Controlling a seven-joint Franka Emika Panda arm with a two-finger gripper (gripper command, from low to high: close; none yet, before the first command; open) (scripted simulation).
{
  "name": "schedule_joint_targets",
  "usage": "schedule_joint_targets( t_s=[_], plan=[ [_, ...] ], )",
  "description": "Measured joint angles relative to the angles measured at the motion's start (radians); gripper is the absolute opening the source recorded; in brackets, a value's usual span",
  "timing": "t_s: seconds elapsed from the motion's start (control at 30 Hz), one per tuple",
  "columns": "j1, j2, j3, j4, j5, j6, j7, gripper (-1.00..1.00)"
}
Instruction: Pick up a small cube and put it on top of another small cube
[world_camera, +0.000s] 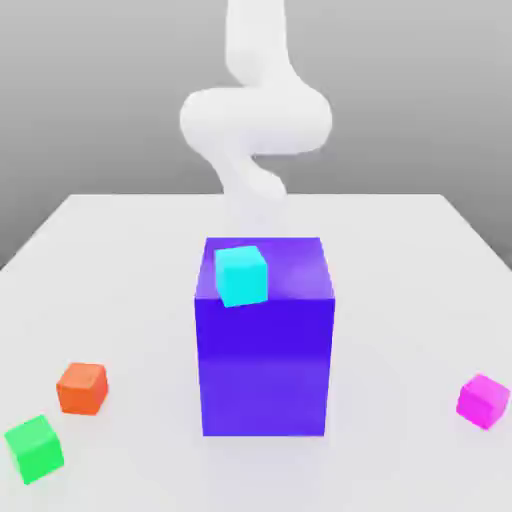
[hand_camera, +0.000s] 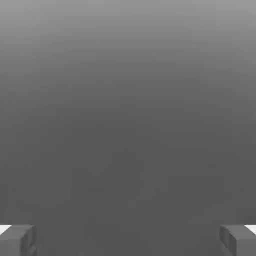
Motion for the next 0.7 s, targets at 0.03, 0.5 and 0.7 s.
schedule_joint_targets(
  t_s=[0.03, 0.5, 0.7],
  plan=[
    [0.015, 0.039, 0.012, -0.008, 0.007, 0.017, -0.003, 0.0],
    [0.188, 0.546, 0.219, -0.116, 0.011, 0.238, 0.028, 0.0],
    [0.304, 0.771, 0.276, -0.161, -0.087, 0.331, 0.112, 0.0]
  ],
)
